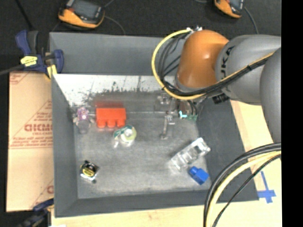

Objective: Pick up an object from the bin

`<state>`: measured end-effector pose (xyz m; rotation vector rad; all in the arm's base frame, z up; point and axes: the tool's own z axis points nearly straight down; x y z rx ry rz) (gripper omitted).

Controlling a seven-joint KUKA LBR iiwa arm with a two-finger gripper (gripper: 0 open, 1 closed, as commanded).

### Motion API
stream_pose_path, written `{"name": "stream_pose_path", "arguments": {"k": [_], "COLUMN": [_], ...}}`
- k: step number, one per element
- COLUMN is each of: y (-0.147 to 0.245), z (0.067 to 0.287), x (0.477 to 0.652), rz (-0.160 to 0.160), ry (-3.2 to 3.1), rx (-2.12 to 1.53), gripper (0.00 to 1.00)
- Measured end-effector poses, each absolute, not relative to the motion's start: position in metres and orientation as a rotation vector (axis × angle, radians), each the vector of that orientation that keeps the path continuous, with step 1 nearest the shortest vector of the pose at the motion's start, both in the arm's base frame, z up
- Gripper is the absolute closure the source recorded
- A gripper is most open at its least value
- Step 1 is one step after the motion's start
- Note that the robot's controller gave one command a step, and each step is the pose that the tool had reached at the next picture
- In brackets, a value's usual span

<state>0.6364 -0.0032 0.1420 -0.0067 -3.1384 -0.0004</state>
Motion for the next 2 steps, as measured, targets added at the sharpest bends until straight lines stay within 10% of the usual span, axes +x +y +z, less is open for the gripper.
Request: {"name": "stream_pose_path", "arguments": {"k": [2], "y": [0.037], "z": [0.181], "x": [0.655], "rz": [0.002], "ry": [-3.113], "rx": [0.485], "gripper": [0.0]}}
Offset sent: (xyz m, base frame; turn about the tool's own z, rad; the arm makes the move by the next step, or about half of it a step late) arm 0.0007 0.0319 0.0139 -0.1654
